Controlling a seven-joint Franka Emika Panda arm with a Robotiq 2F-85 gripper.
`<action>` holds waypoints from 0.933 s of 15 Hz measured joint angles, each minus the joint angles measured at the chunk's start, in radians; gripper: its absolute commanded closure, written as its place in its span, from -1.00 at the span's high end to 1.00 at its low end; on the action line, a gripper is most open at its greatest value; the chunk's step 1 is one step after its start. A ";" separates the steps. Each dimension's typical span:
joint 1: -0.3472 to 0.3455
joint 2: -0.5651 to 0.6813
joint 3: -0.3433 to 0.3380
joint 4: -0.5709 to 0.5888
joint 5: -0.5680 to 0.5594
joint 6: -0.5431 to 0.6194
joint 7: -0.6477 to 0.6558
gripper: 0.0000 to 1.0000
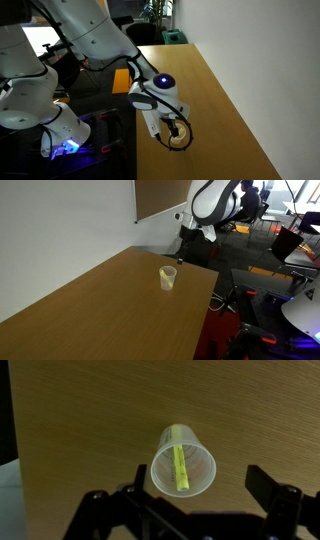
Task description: Remove the marker from the cup.
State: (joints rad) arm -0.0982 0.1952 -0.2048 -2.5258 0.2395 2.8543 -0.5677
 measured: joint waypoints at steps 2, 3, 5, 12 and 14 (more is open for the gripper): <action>0.010 0.026 0.000 0.003 -0.001 0.037 0.024 1.00; 0.014 0.039 0.000 0.004 0.000 0.060 0.029 1.00; 0.017 0.067 0.005 0.004 0.004 0.113 0.033 1.00; -0.076 0.124 0.146 0.017 0.067 0.169 -0.024 1.00; -0.112 0.133 0.176 0.023 0.072 0.170 -0.038 0.97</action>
State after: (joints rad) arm -0.2098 0.3279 -0.0288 -2.5023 0.3112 3.0238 -0.6056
